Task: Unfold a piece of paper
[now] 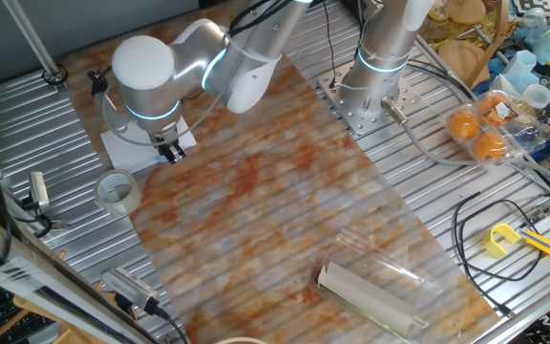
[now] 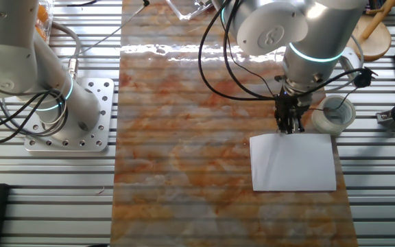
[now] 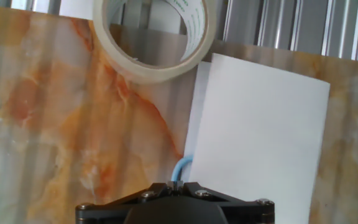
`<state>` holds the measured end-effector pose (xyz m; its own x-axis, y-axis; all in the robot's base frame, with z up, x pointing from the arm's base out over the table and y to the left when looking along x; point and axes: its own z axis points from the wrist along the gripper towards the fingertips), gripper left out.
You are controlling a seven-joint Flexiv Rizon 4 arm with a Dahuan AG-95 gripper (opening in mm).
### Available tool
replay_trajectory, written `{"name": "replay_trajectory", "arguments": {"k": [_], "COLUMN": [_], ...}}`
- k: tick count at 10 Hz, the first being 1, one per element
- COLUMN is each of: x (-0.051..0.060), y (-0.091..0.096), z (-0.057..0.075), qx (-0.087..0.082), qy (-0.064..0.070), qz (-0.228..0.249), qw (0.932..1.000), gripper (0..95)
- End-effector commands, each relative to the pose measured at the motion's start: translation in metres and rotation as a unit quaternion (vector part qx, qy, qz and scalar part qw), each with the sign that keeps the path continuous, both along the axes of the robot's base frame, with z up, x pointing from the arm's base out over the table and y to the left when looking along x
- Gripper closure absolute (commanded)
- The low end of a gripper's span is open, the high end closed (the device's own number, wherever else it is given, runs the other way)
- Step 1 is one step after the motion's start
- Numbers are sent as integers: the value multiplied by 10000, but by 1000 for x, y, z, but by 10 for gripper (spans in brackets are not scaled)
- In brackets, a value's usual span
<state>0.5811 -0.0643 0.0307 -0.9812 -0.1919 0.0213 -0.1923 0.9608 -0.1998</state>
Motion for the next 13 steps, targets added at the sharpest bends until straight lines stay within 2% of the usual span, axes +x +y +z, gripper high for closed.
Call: {"name": "replay_trajectory", "arguments": {"k": [1, 6, 9, 13], "x": [-2, -8, -12, -20], "y": [-6, -12, -25, -44], "z": [4, 25, 32, 43], "qx": [-43, -83, -227, -250], "qy": [5, -7, 1, -30], "qz": [87, 281, 525, 794], "qw": [10000, 9996, 9984, 9965], "gripper": [950, 950, 950, 950]}}
